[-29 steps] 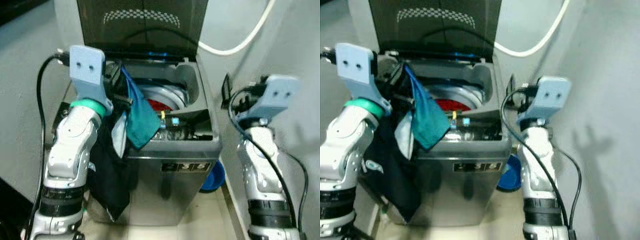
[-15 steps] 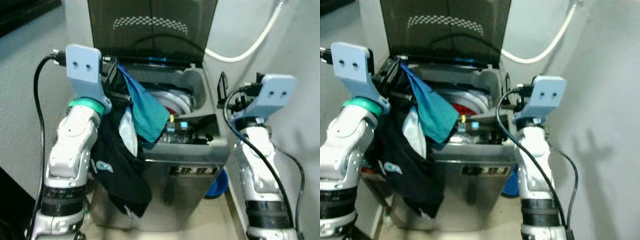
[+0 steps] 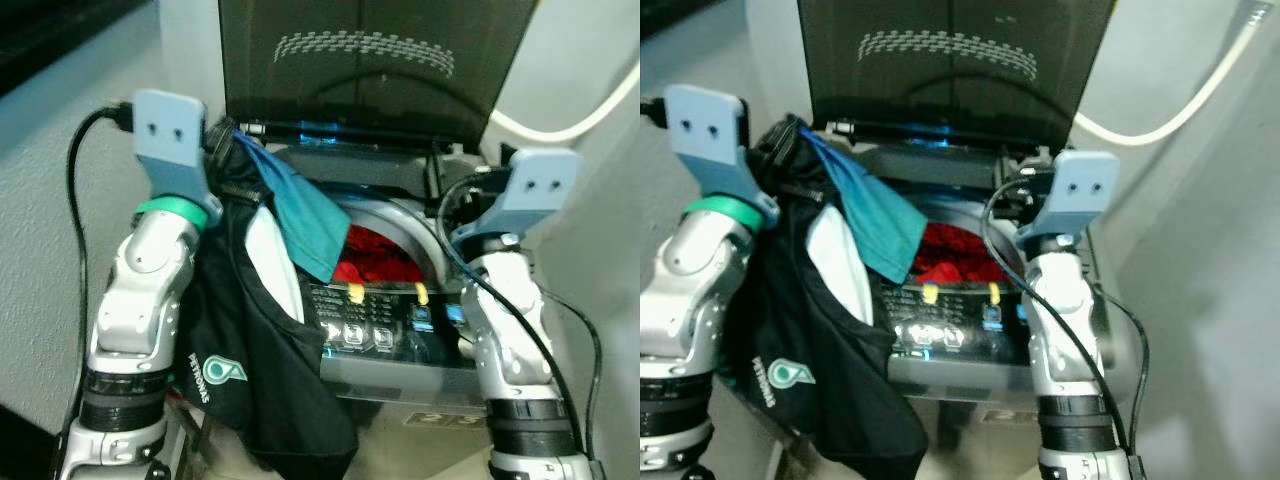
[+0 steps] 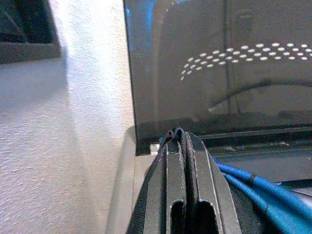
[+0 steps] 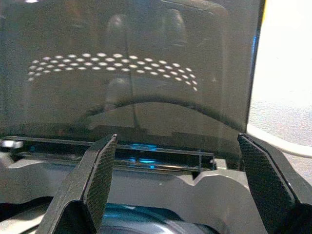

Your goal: Clothes washing

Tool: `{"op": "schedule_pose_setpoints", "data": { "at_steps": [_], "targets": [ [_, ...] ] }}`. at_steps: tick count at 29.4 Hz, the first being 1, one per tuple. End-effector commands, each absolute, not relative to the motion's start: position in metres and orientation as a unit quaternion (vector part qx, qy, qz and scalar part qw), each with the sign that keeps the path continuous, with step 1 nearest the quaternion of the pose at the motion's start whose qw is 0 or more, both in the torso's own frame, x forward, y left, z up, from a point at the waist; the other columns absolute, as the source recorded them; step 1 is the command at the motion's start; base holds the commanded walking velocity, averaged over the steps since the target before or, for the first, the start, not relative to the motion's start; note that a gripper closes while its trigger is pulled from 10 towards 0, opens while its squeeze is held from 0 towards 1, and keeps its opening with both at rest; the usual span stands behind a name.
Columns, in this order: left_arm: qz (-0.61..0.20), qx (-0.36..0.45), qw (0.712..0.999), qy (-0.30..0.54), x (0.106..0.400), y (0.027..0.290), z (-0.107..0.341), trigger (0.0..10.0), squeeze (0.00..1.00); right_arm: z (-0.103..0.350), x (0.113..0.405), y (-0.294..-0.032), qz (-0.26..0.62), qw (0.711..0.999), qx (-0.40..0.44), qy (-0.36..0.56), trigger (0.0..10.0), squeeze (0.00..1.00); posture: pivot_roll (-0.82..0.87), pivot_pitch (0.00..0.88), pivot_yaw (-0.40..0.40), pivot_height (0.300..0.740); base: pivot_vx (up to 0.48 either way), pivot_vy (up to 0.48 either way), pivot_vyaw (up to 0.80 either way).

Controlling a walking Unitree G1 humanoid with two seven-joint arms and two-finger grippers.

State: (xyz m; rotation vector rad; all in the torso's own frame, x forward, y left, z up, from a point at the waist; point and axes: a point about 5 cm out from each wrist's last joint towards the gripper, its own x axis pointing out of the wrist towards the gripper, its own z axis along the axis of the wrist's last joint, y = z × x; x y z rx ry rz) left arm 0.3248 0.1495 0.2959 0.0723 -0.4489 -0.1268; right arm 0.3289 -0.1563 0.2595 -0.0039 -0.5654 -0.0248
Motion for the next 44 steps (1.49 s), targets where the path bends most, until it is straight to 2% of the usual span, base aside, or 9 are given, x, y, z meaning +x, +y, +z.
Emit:
{"op": "schedule_pose_setpoints", "data": {
  "at_steps": [1,11,18,22,30,34,37,41,44],
  "targets": [
    [-0.081,0.034,0.971,-0.223,0.324,0.143,0.295,10.0,0.00,0.257,0.327,-0.162,-0.024,0.961,-0.003,-0.277,10.0,0.00,0.07,0.000,0.026,0.740,0.000,0.000,0.00],
    [-0.131,0.046,0.960,-0.243,0.321,0.136,0.302,10.0,0.00,0.258,0.327,-0.161,-0.020,0.960,-0.003,-0.280,10.0,0.00,0.07,0.000,0.025,0.740,0.000,0.000,0.00],
    [-0.172,0.086,0.933,-0.304,0.331,0.129,0.335,10.0,0.00,0.261,0.322,-0.135,0.144,0.951,0.013,-0.273,10.0,0.00,0.08,0.004,0.010,0.740,0.000,0.000,0.00],
    [-0.199,0.096,0.911,-0.349,0.355,0.122,0.379,10.0,0.00,0.272,0.294,-0.117,0.368,0.886,0.091,-0.266,10.0,0.00,0.06,0.013,0.017,0.740,0.000,0.000,0.00],
    [-0.257,0.092,0.889,-0.369,0.369,0.099,0.419,10.0,0.00,0.239,0.265,-0.088,0.563,0.807,0.043,-0.172,10.0,0.00,0.05,0.017,0.026,0.740,0.000,0.000,0.00],
    [-0.284,0.085,0.875,-0.382,0.365,0.082,0.426,10.0,0.00,0.210,0.283,-0.056,0.541,0.832,-0.010,-0.125,10.0,0.00,0.05,0.012,0.026,0.740,0.000,0.000,0.00],
    [-0.304,0.071,0.865,-0.393,0.362,0.070,0.427,10.0,0.00,0.191,0.312,-0.023,0.444,0.886,-0.088,-0.097,10.0,0.00,0.06,0.012,0.022,0.740,0.000,0.000,0.00],
    [-0.307,0.050,0.857,-0.410,0.360,0.072,0.435,10.0,0.00,0.204,0.343,-0.033,0.294,0.946,-0.101,-0.088,10.0,0.00,0.09,0.015,-0.007,0.740,0.000,0.000,0.00],
    [-0.306,0.047,0.856,-0.414,0.361,0.074,0.437,10.0,0.00,0.209,0.349,-0.041,0.268,0.955,-0.094,-0.090,10.0,0.00,0.09,0.015,-0.007,0.740,0.000,0.000,0.00]
  ]
}}
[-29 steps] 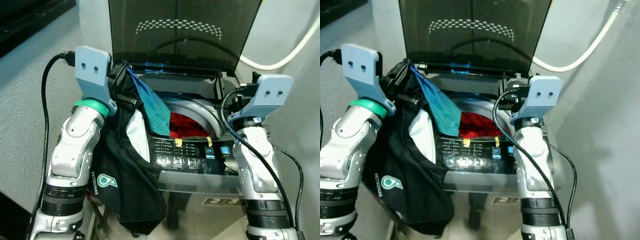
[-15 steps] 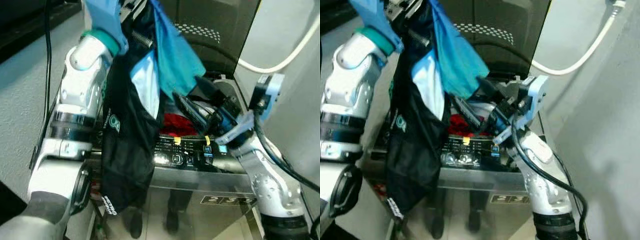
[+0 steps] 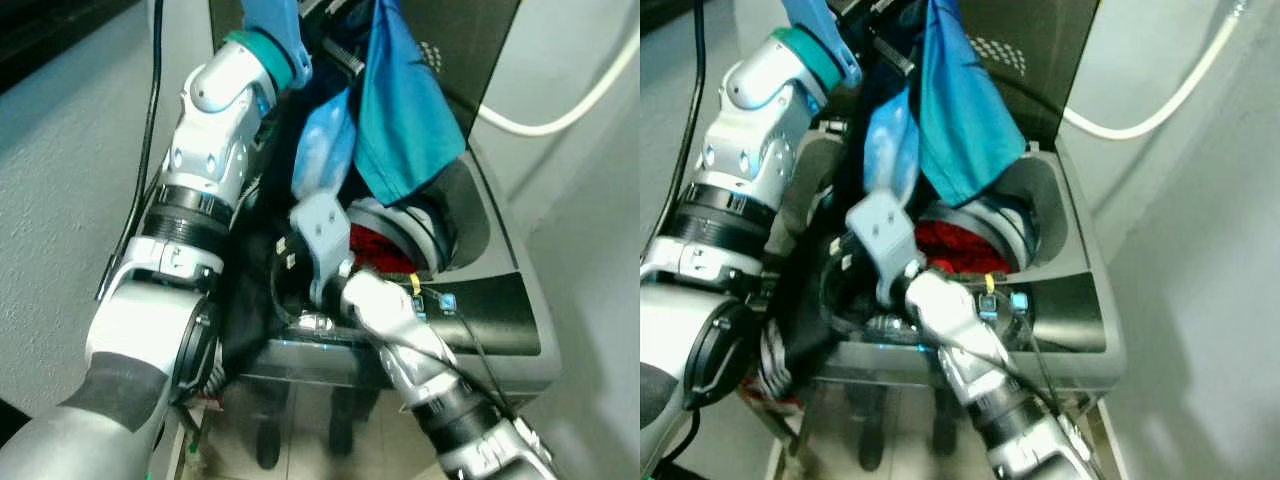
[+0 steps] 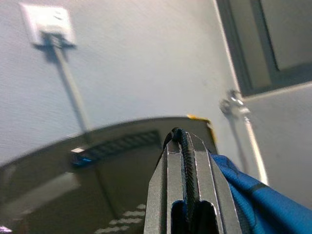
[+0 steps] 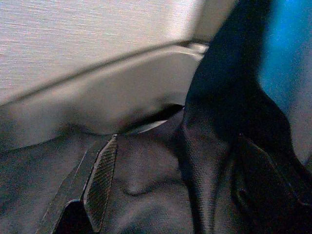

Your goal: Clothes washing

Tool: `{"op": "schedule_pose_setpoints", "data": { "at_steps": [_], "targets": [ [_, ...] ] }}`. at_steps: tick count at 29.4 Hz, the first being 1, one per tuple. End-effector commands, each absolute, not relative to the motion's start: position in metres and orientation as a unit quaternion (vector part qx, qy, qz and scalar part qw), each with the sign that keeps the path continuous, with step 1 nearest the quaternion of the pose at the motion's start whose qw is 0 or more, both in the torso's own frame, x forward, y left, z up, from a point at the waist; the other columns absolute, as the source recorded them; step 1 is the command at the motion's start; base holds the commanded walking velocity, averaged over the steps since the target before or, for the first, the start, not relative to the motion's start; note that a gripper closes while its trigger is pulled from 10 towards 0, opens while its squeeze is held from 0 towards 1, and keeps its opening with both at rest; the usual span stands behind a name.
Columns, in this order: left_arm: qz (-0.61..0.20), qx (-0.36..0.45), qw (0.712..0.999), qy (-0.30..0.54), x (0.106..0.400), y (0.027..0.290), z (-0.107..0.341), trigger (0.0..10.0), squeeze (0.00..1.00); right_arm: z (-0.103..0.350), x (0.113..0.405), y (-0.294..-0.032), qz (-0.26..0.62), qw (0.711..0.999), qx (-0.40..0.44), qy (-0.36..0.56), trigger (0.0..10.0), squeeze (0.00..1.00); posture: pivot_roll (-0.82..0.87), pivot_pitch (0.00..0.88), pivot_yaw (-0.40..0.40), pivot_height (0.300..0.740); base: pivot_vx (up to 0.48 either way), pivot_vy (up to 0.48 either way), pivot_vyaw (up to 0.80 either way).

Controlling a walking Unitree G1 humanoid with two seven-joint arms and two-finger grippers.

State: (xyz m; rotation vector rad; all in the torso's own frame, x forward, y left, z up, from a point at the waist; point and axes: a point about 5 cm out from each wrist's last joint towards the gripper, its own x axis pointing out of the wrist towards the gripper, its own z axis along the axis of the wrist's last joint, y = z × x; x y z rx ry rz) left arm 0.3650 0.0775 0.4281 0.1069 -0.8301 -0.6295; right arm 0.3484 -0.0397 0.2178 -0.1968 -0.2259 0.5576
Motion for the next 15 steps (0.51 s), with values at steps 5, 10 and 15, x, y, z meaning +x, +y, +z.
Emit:
{"op": "schedule_pose_setpoints", "data": {
  "at_steps": [5,10,15],
  "targets": [
    [-0.291,0.042,0.852,-0.434,0.358,0.089,0.446,10.0,0.00,0.247,0.371,-0.095,0.141,0.976,-0.081,-0.147,10.0,0.00,0.09,0.015,-0.007,0.740,0.000,0.000,0.00],
    [-0.186,0.057,0.899,-0.392,0.378,0.115,0.435,10.0,0.00,0.272,0.370,-0.117,0.182,0.956,-0.095,-0.207,10.0,0.00,0.10,0.019,-0.019,0.740,0.000,0.000,0.00],
    [-0.079,0.047,0.947,-0.306,0.402,0.155,0.420,10.0,0.00,0.246,0.312,-0.097,0.471,0.850,-0.141,-0.188,10.0,0.00,0.10,0.038,-0.017,0.740,0.000,0.000,0.00]
  ]
}}
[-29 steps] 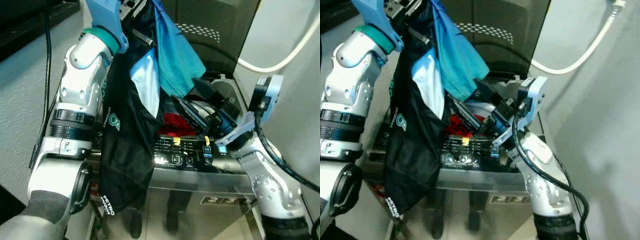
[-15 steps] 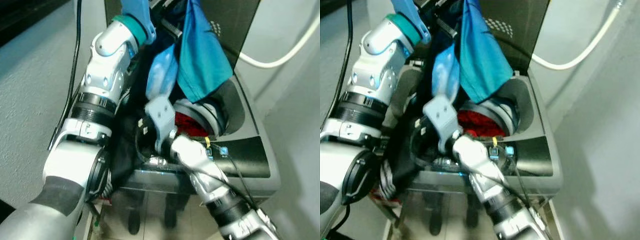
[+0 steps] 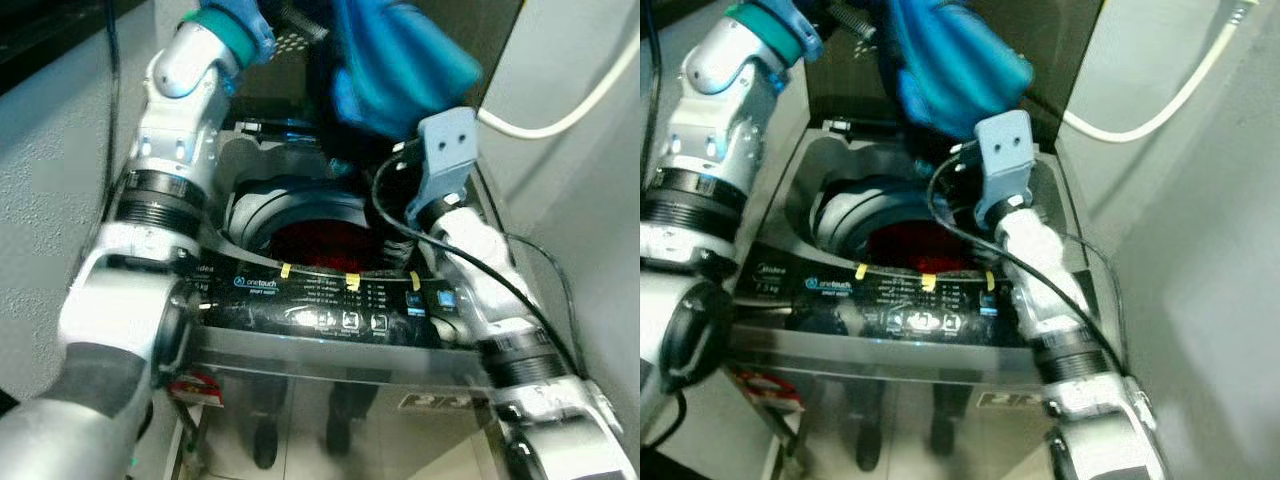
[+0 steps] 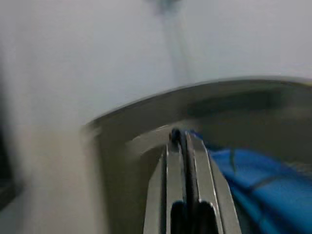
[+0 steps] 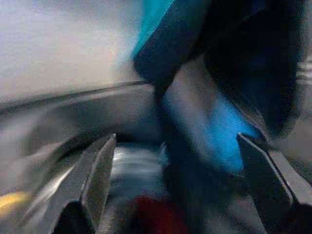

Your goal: Clothes washing

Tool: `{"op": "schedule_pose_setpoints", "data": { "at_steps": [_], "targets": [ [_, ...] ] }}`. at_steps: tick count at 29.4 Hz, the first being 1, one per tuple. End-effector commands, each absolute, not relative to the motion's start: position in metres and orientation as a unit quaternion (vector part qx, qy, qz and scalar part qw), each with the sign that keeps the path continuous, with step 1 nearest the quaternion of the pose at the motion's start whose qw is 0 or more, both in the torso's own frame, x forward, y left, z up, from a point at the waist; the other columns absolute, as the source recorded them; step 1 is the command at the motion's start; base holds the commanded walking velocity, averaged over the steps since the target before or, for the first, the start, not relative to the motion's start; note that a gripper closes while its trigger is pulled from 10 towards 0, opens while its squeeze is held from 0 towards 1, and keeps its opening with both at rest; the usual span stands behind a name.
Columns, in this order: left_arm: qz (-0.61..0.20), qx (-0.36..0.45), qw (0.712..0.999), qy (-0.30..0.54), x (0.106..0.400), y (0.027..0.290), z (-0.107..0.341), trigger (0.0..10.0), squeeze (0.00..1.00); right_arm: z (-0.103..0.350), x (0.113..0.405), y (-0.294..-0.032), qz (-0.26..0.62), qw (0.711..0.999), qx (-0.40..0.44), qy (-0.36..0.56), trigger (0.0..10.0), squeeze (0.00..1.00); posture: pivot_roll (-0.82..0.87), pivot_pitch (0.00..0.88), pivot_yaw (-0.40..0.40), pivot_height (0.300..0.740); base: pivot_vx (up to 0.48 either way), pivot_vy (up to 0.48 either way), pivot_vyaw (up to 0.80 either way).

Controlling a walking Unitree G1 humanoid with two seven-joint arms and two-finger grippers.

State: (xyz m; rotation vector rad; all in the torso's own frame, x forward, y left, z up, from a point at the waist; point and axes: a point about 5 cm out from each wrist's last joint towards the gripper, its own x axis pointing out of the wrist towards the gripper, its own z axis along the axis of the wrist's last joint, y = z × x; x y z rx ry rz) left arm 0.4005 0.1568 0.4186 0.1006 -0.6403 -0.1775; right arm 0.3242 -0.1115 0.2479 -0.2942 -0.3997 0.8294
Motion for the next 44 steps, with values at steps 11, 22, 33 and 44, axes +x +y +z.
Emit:
{"op": "schedule_pose_setpoints", "data": {
  "at_steps": [11,22,33,44],
  "targets": [
    [-0.165,0.001,0.961,-0.223,0.414,0.151,0.396,10.0,0.00,0.220,0.278,-0.095,0.555,0.809,-0.137,-0.137,10.0,0.00,0.06,0.059,0.017,0.740,0.000,0.000,0.00],
    [-0.409,0.039,0.900,-0.147,0.409,0.096,0.351,10.0,0.00,0.272,0.325,-0.145,0.220,0.941,-0.003,-0.258,10.0,0.00,0.02,0.064,0.052,0.740,0.000,0.000,0.00],
    [-0.411,0.042,0.910,-0.041,0.413,0.097,0.281,10.0,1.00,0.279,0.332,-0.192,0.037,0.957,0.078,-0.278,10.0,0.00,0.05,0.060,0.032,0.740,0.000,0.000,0.00],
    [-0.454,0.020,0.887,-0.080,0.405,0.109,0.288,10.0,1.00,0.283,0.334,-0.186,0.021,0.952,0.101,-0.289,10.0,0.00,0.06,0.047,0.015,0.740,0.000,0.000,0.00]
  ]
}}
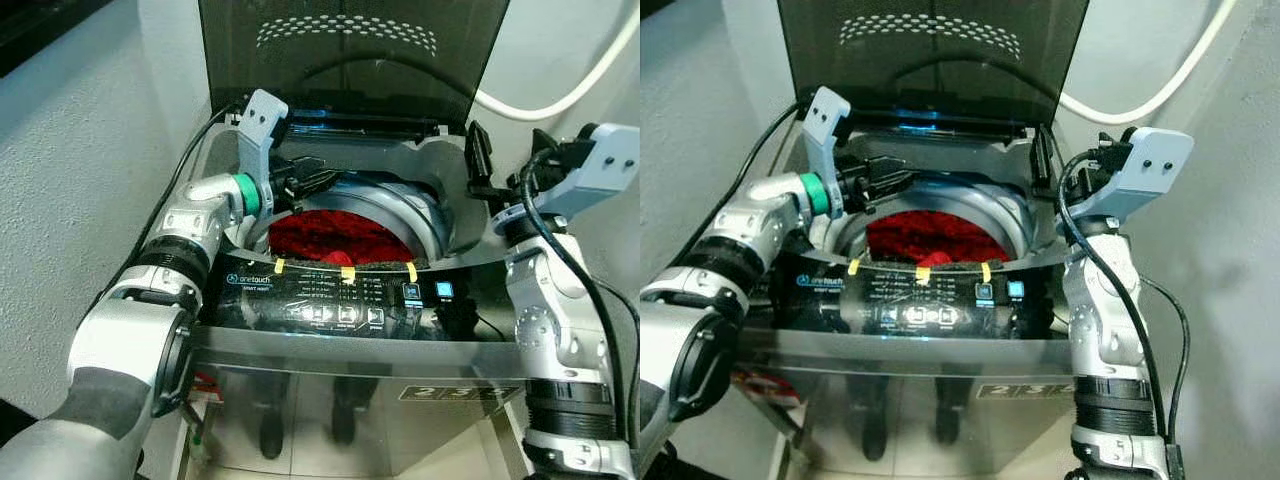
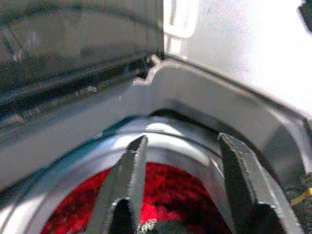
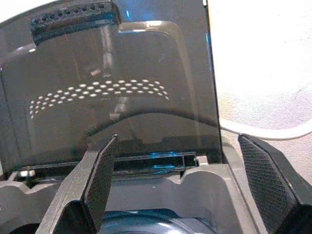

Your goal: Clothes washing

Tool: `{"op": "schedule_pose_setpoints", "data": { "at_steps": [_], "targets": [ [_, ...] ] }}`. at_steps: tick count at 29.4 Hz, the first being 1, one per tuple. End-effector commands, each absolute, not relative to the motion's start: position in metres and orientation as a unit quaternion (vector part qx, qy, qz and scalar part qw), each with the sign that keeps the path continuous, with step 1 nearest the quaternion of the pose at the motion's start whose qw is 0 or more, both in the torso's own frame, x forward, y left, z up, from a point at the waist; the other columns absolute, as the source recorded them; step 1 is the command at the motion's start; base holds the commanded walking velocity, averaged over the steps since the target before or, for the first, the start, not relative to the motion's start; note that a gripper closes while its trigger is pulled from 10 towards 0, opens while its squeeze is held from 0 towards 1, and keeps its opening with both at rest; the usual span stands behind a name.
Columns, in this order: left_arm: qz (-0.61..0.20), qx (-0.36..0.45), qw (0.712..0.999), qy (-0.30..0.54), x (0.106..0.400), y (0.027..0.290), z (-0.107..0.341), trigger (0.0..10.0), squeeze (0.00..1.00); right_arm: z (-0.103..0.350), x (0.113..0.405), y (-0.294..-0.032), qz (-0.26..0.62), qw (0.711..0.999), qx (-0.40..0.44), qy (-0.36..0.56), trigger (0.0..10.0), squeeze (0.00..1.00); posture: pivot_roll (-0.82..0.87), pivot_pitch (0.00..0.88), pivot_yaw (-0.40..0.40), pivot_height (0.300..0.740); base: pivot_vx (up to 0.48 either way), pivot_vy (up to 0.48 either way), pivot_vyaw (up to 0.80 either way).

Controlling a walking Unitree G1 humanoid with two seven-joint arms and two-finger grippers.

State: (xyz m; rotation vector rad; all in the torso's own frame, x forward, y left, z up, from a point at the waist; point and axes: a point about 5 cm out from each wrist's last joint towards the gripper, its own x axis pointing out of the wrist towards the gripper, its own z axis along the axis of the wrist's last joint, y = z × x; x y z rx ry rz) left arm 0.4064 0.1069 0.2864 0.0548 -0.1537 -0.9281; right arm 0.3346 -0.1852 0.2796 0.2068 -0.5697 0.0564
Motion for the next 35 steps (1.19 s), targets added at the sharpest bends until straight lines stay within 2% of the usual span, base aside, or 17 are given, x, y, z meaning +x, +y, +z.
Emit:
{"op": "schedule_pose_setpoints", "data": {
  "at_steps": [1,2,3,4,6,8,10,11,12,15,17,18,19,21,25,30,35],
  "targets": [
    [-0.454,0.020,0.887,-0.080,0.405,0.109,0.288,10.0,1.00,0.283,0.334,-0.186,0.021,0.952,0.101,-0.289,10.0,0.00,0.06,0.047,0.015,0.740,0.000,0.000,0.00],
    [-0.454,0.020,0.887,-0.080,0.405,0.109,0.288,10.0,1.00,0.283,0.334,-0.186,0.021,0.952,0.101,-0.289,10.0,0.00,0.06,0.047,0.015,0.740,0.000,0.000,0.00],
    [-0.455,0.025,0.884,-0.101,0.401,0.111,0.295,10.0,0.47,0.282,0.334,-0.185,0.017,0.952,0.103,-0.289,10.0,0.00,0.06,0.045,0.013,0.740,0.000,0.000,0.00],
    [-0.455,0.049,0.877,-0.149,0.388,0.111,0.308,10.0,0.00,0.281,0.335,-0.185,0.016,0.952,0.103,-0.288,10.0,0.00,0.06,0.044,0.011,0.740,0.000,0.000,0.00],
    [-0.455,0.049,0.877,-0.149,0.388,0.111,0.308,10.0,0.00,0.281,0.335,-0.185,0.016,0.952,0.103,-0.288,10.0,0.00,0.06,0.044,0.011,0.740,0.000,0.000,0.00],
    [-0.446,0.103,0.857,-0.236,0.356,0.106,0.320,10.0,0.00,0.279,0.336,-0.182,0.017,0.953,0.103,-0.284,10.0,0.00,0.08,0.042,0.004,0.740,0.000,0.000,0.00],
    [-0.446,0.103,0.857,-0.236,0.356,0.106,0.320,10.0,0.00,0.279,0.336,-0.182,0.017,0.953,0.103,-0.284,10.0,0.00,0.08,0.042,0.004,0.740,0.000,0.000,0.00],
    [-0.434,0.126,0.850,-0.272,0.342,0.103,0.320,10.0,0.00,0.277,0.336,-0.180,0.020,0.954,0.105,-0.281,10.0,0.00,0.08,0.042,0.004,0.740,0.000,0.000,0.00],
    [-0.434,0.126,0.850,-0.272,0.342,0.103,0.320,10.0,0.00,0.277,0.336,-0.180,0.020,0.954,0.105,-0.281,10.0,0.00,0.08,0.042,0.004,0.740,0.000,0.000,0.00],
    [-0.357,0.109,0.869,-0.326,0.324,0.097,0.317,10.0,0.00,0.270,0.337,-0.167,0.031,0.957,0.094,-0.272,10.0,0.00,0.08,0.039,-0.004,0.740,0.000,0.000,0.00],
    [-0.357,0.109,0.869,-0.326,0.324,0.097,0.317,10.0,0.00,0.270,0.337,-0.167,0.031,0.957,0.094,-0.272,10.0,0.00,0.08,0.039,-0.004,0.740,0.000,0.000,0.00],
    [-0.292,0.096,0.891,-0.333,0.318,0.101,0.308,10.0,0.00,0.267,0.337,-0.163,0.035,0.959,0.089,-0.268,10.0,0.00,0.09,0.037,-0.016,0.740,0.000,0.000,0.00],
    [-0.292,0.096,0.891,-0.333,0.318,0.101,0.308,10.0,0.00,0.267,0.337,-0.163,0.035,0.959,0.089,-0.268,10.0,0.00,0.09,0.037,-0.016,0.740,0.000,0.000,0.00],
    [-0.196,0.082,0.926,-0.312,0.310,0.120,0.290,10.0,0.00,0.264,0.337,-0.162,0.038,0.961,0.081,-0.263,10.0,0.00,0.10,0.037,-0.029,0.740,0.000,0.000,0.00],
    [-0.176,0.087,0.932,-0.304,0.308,0.126,0.284,10.0,0.00,0.264,0.337,-0.162,0.038,0.961,0.078,-0.262,10.0,0.00,0.10,0.035,-0.033,0.740,0.000,0.000,0.00],
    [-0.103,0.105,0.957,-0.251,0.299,0.161,0.261,10.0,0.00,0.265,0.338,-0.168,0.030,0.962,0.044,-0.267,10.0,0.00,0.10,0.030,-0.050,0.740,0.000,0.000,0.00],
    [-0.060,0.104,0.959,-0.258,0.301,0.173,0.266,10.0,0.00,0.264,0.337,-0.174,0.018,0.963,0.031,-0.267,10.0,0.00,0.10,0.029,-0.055,0.740,0.000,0.000,0.00]
  ]
}}
